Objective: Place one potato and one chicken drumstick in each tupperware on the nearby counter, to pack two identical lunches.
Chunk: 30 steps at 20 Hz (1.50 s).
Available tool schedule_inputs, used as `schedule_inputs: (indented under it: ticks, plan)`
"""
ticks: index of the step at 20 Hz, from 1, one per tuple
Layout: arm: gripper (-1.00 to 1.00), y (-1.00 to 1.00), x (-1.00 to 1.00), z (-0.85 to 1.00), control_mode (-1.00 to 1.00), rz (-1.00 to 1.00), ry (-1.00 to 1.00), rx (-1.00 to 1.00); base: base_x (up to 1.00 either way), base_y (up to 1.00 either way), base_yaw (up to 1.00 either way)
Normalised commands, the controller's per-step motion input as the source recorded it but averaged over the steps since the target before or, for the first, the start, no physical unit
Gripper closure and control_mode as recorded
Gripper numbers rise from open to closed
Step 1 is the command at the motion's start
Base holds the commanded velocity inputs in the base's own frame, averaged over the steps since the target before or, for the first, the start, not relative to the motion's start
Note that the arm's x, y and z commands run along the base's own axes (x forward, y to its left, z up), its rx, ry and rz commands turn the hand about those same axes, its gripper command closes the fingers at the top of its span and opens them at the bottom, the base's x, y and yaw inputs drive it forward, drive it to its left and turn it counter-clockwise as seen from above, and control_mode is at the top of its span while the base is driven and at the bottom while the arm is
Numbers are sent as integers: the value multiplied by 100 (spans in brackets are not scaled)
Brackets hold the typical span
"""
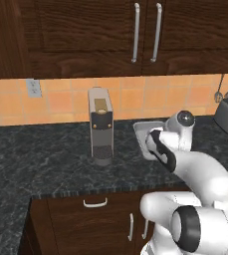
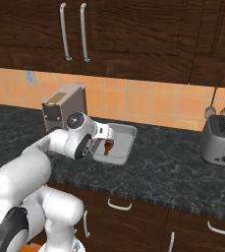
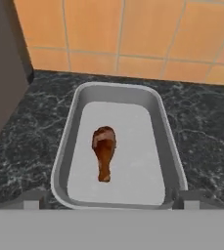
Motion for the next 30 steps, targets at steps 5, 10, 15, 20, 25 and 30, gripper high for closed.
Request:
schedule_inputs:
  ticks: [5, 10, 15, 20, 25, 30]
  plan:
    - [-100, 42, -100, 83, -100, 0, -9, 1, 0, 0, 0]
    - [-100, 40, -100, 31, -100, 0, 0, 8, 0, 0, 0]
    - [-100, -11, -93, 12, -100, 1, -7, 3, 0, 0, 0]
    - [-100, 0, -71, 2, 100, 1, -6, 0, -18, 0, 0]
    - [-100, 0, 0, 0, 100, 0, 0, 0, -40, -72, -11]
    - [-100, 0, 0, 0, 100, 0, 0, 0, -1, -100, -12]
